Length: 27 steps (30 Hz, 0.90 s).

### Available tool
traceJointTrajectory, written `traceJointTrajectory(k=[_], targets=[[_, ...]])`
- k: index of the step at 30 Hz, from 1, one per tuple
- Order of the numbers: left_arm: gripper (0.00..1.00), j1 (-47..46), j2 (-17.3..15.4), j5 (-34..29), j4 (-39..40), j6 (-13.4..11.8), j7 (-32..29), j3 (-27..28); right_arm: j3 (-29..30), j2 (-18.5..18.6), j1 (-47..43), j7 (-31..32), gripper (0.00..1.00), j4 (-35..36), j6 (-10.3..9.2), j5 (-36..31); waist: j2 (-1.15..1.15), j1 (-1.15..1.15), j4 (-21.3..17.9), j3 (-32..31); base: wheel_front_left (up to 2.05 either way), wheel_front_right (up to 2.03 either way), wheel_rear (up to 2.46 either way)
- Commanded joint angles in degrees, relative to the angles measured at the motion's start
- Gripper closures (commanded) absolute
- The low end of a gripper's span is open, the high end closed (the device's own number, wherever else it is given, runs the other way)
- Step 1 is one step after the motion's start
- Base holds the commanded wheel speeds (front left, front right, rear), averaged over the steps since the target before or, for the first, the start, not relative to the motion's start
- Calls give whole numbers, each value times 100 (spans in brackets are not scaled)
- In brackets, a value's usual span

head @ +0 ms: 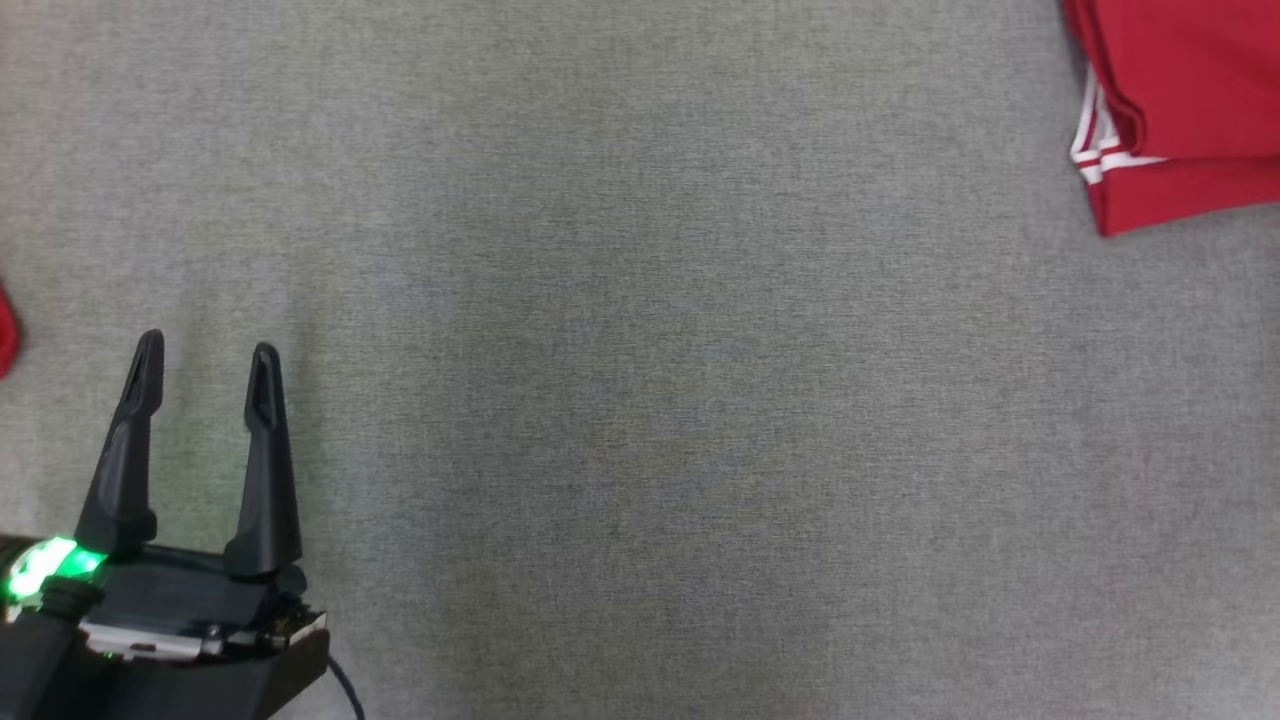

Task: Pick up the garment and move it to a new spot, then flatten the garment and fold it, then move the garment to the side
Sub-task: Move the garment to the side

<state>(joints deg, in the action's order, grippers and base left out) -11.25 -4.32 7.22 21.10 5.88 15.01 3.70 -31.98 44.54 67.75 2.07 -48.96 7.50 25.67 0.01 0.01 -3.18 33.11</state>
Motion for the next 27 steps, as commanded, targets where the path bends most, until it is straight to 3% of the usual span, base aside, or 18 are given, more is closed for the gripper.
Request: traceJointTrajectory(k=[1, 16, 17, 18, 19, 20, 21, 27], targets=[[0, 105, -46, -40, 71, -27, 20, 58, -99, 92, 134, 37, 100, 20, -1, -8, -1, -1, -46, 8, 0, 0, 0], [0, 195, -96, -17, 177, -79, 20, 93, -558, 251, 564, 78, 100, -58, -1, 121, -1, -1, -86, 11, 0, 0, 0], [0, 206, -93, -17, 178, -86, 20, 88, -574, 251, 577, 59, 93, -84, -1, 134, -1, -1, -79, 5, 0, 0, 0], [0, 210, -90, -12, 174, -87, 20, 83, -594, 245, 580, 48, 65, -106, -1, 143, -1, -1, -72, -1, 0, 0, 0], [0, 211, -90, -3, 168, -93, 20, 86, -620, 238, 572, 47, 56, -121, -1, 146, -1, -1, -66, -7, 0, 0, 0], [0, 213, -92, 4, 157, -93, 19, 94, -635, 238, 574, 45, 20, -148, -1, 136, -1, -1, -62, -13, 0, 0, 0], [0, 213, -94, 13, 148, -85, 20, 99, -637, 240, 590, 42, 0, -190, -1, 122, -1, -1, -58, -18, 0, 0, 0], [0, 226, -87, 49, 59, -112, 20, 131, -734, 196, 700, 35, 0, -380, -1, 16, -1, -1, -54, -129, 0, 0, 0]])
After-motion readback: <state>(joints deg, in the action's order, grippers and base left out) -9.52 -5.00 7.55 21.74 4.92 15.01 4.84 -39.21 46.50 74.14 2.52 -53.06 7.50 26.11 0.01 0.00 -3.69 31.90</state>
